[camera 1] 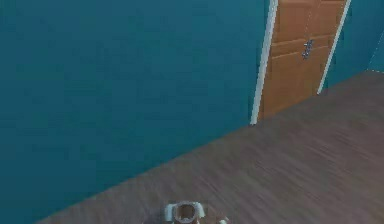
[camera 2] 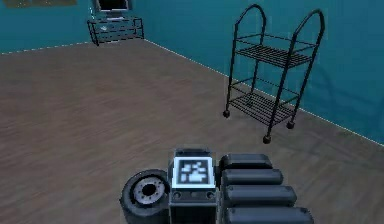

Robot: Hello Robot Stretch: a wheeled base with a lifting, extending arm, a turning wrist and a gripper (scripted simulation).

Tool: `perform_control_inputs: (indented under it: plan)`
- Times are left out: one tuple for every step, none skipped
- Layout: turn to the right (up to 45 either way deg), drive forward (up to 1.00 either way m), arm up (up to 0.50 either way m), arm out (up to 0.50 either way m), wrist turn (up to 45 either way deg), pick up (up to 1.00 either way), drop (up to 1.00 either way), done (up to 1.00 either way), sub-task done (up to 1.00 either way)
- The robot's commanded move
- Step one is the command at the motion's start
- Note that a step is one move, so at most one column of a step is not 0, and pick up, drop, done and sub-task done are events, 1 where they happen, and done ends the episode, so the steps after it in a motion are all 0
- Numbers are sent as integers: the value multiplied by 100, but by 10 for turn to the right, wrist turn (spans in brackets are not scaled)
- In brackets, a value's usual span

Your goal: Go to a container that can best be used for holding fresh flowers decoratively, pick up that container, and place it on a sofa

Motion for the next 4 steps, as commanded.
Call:
perform_control_inputs:
  plan:
    - [450, 0, 0, 0, 0, 0, 0, 0, 0]
    - [150, 0, 0, 0, 0, 0, 0, 0, 0]
    - [-450, 0, 0, 0, 0, 0, 0, 0, 0]
    - [-450, 0, 0, 0, 0, 0, 0, 0, 0]
